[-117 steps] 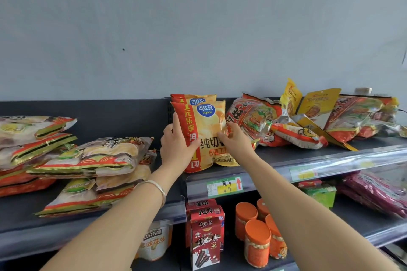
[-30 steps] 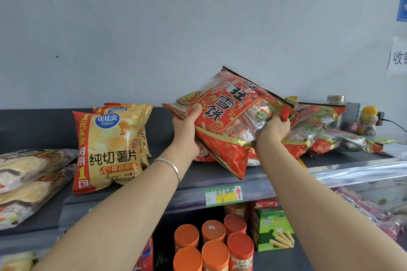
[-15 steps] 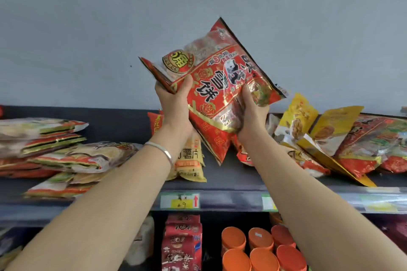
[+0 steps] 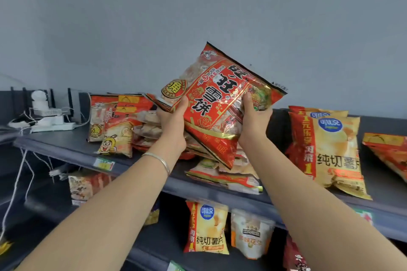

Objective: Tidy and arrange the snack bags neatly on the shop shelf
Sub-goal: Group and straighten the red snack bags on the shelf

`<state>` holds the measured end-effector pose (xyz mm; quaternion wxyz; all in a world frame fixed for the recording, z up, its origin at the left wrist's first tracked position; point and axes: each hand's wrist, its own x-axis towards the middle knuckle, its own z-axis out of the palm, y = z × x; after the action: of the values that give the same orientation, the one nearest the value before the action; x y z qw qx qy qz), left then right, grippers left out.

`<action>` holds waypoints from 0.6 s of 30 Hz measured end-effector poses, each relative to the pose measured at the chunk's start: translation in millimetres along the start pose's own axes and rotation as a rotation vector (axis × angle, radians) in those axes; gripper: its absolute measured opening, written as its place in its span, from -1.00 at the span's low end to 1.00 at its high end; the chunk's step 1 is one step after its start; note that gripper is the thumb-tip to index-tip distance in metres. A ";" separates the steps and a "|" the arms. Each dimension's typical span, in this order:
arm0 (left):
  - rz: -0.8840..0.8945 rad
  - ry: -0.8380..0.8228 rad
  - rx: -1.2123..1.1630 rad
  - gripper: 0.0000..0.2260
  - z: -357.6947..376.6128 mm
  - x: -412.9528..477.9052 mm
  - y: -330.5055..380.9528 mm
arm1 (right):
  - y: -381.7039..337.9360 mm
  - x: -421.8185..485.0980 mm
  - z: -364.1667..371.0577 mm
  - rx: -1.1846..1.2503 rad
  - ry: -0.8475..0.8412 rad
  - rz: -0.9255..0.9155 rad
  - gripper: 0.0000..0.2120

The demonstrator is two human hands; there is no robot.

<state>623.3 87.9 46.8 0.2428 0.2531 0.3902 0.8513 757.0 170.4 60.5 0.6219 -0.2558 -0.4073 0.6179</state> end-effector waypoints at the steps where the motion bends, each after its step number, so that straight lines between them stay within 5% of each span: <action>1: 0.001 0.025 0.008 -0.22 -19.6 11.3 3.6 | 12.8 -3.4 14.8 -0.018 -0.011 0.009 -0.33; 3: 0.000 0.070 0.038 -0.04 -56.6 31.5 10.7 | 36.4 -11.9 44.0 -0.066 -0.025 0.002 -0.34; 7: 0.042 0.123 0.047 0.02 -128.9 67.9 19.4 | 84.0 -24.0 102.4 -0.113 -0.115 -0.031 -0.19; 12: 0.022 0.224 0.112 -0.17 -206.7 107.8 26.0 | 143.7 -31.2 169.5 -0.211 -0.222 -0.084 -0.17; 18: 0.048 0.264 0.092 -0.14 -272.7 152.6 43.9 | 207.3 -20.6 245.5 -0.242 -0.400 -0.056 -0.28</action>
<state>329.5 8.1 -36.5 0.1570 0.1590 0.4512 0.8640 440.8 126.7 18.2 0.5106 -0.1895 -0.6007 0.5854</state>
